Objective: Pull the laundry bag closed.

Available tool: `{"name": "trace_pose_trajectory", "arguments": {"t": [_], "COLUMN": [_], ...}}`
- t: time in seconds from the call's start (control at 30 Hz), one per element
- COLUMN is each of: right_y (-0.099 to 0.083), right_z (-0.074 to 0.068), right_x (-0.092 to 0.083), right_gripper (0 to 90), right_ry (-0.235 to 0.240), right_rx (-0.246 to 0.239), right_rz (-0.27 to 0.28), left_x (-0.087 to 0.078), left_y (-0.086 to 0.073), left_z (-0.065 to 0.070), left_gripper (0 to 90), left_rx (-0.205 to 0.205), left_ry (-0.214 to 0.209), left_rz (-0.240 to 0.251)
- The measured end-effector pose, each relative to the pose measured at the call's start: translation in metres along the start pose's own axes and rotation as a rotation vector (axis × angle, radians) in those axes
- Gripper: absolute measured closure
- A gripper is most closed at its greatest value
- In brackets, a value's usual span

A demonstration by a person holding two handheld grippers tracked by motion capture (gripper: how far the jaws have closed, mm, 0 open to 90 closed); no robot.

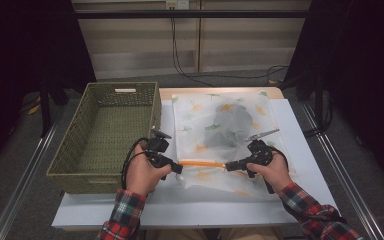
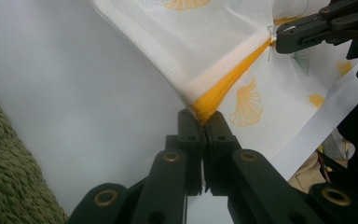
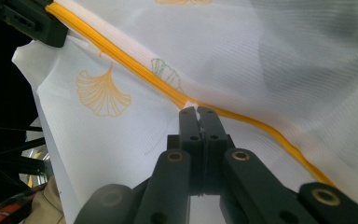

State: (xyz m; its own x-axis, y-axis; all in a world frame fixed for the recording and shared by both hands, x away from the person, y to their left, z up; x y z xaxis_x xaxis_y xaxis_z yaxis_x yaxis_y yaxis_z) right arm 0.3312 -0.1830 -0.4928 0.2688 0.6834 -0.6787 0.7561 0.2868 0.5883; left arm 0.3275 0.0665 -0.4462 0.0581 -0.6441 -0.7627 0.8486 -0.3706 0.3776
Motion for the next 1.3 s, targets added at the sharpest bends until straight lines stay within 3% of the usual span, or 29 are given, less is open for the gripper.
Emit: {"name": "trace_pose_trajectory", "arguments": {"t": [0.53, 0.67, 1.3], "right_y": [-0.004, -0.005, -0.01], "right_z": [0.005, 0.007, 0.015], "right_x": [-0.004, -0.007, -0.016], "right_gripper": [90.0, 90.0, 90.0], "right_ry": [-0.011, 0.01, -0.018], "right_rx": [0.012, 0.022, 0.026], "right_rz": [0.004, 0.013, 0.016], "left_x": [0.0, 0.0, 0.0], "left_y": [0.0, 0.0, 0.0], "left_z": [0.0, 0.001, 0.0], "left_gripper": [87.1, 87.1, 87.2], "left_rx": [-0.002, -0.004, -0.001], "left_ry": [0.002, -0.006, 0.004], "left_rz": [-0.002, -0.002, -0.005]}}
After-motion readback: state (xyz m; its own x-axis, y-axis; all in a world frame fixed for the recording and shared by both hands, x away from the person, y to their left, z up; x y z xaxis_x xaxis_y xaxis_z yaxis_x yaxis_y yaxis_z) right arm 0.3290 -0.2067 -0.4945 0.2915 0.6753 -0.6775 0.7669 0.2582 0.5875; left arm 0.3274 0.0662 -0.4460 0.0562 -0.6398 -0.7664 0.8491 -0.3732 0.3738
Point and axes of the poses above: each handheld gripper's, and its own axes: x roughly forward along the jaws, y roughly out of its top, z roughly to its right, the point moved 6 cm from there along x, roughly forward along the jaws, and after that the axes turned 5 degrees about -y, right-handed, at the moved point
